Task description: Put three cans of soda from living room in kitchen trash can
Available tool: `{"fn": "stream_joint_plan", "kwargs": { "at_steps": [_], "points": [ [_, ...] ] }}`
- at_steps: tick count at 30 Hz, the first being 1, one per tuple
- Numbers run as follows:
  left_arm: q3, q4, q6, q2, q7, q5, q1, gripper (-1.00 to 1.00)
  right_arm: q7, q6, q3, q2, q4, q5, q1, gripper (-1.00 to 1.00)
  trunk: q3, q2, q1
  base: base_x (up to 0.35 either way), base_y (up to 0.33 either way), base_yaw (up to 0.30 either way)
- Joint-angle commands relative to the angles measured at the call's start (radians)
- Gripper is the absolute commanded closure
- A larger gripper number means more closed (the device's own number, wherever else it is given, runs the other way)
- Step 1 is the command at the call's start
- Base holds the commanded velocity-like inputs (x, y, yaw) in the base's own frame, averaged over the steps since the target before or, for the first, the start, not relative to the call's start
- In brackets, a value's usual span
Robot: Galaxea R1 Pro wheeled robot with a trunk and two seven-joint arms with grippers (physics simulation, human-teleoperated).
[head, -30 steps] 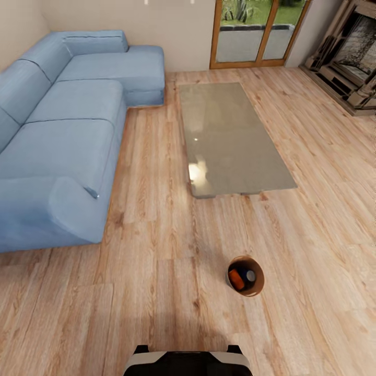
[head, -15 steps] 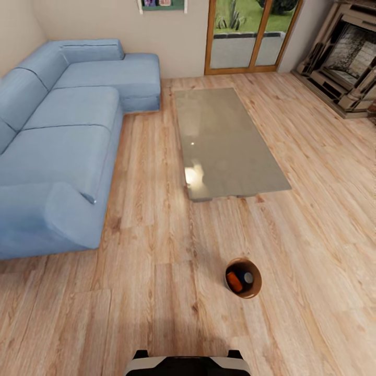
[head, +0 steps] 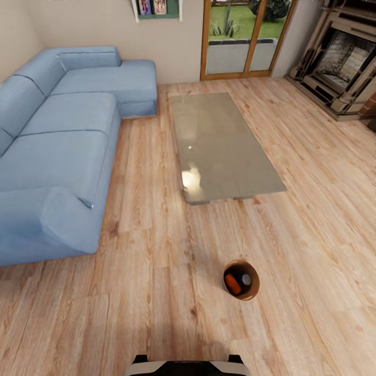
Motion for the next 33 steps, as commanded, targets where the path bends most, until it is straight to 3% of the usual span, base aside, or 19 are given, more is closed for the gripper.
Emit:
{"fn": "stream_joint_plan", "kwargs": {
  "at_steps": [1, 33],
  "points": [
    [0.0, -0.001, 0.0, 0.0, 0.0, 0.0, 0.0, -1.0, 0.0, 0.0, 0.0, 0.0, -0.002, 0.0, 0.0, -1.0, 0.001, 0.0, 0.0, 0.0, 0.0, -0.03],
    [0.002, -0.004, 0.002, -0.002, -0.002, 0.0, -0.002, -1.0, 0.0, 0.006, 0.007, 0.0, 0.006, 0.005, -0.002, -1.0, 0.003, 0.0, 0.0, 0.0, 0.0, -0.004]
  ]
}}
